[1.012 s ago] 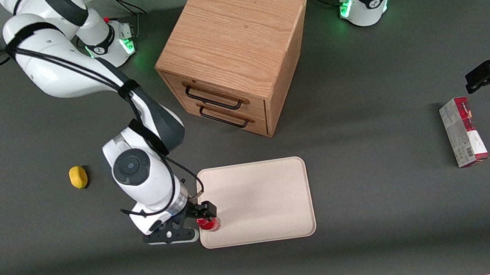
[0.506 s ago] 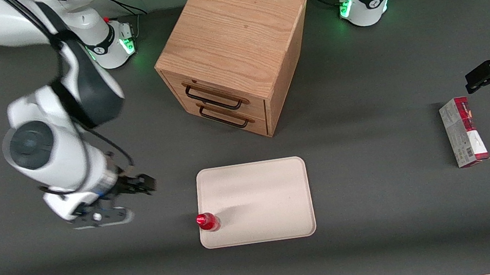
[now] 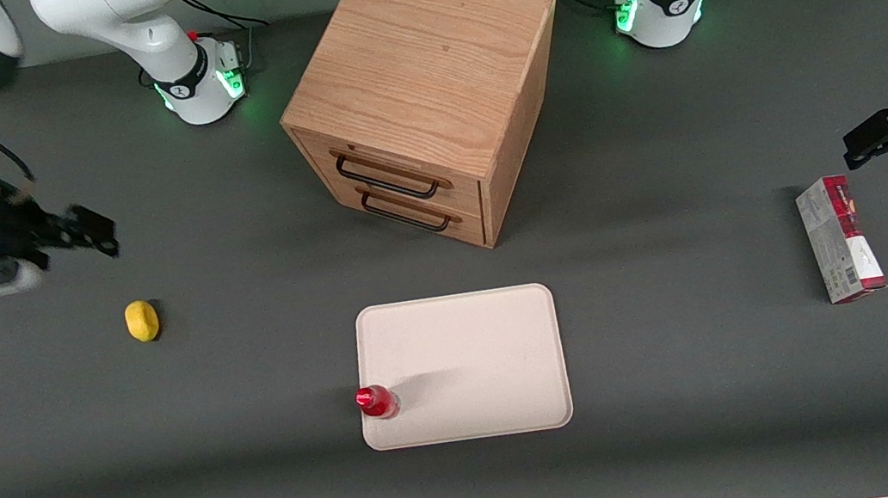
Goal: Place coke bottle on tray
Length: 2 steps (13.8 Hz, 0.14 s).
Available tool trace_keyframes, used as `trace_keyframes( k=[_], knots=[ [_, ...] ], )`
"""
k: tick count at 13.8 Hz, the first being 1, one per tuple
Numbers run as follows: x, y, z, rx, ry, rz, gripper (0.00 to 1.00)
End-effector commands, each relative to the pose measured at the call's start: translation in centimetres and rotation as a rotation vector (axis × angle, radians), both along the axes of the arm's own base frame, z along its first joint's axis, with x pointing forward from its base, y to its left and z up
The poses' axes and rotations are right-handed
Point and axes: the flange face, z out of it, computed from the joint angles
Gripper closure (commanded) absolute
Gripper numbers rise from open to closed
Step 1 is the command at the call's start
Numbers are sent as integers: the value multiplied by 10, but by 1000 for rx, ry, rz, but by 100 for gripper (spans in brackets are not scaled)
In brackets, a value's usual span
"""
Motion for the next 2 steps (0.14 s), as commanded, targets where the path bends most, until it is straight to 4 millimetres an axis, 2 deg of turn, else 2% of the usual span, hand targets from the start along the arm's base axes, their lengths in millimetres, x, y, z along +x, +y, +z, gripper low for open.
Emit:
trace_keyframes(
  k=[1,2],
  knots=[
    [-30,-3,13,39,-2,18,0],
    [-30,-3,13,39,-2,17,0]
  ],
)
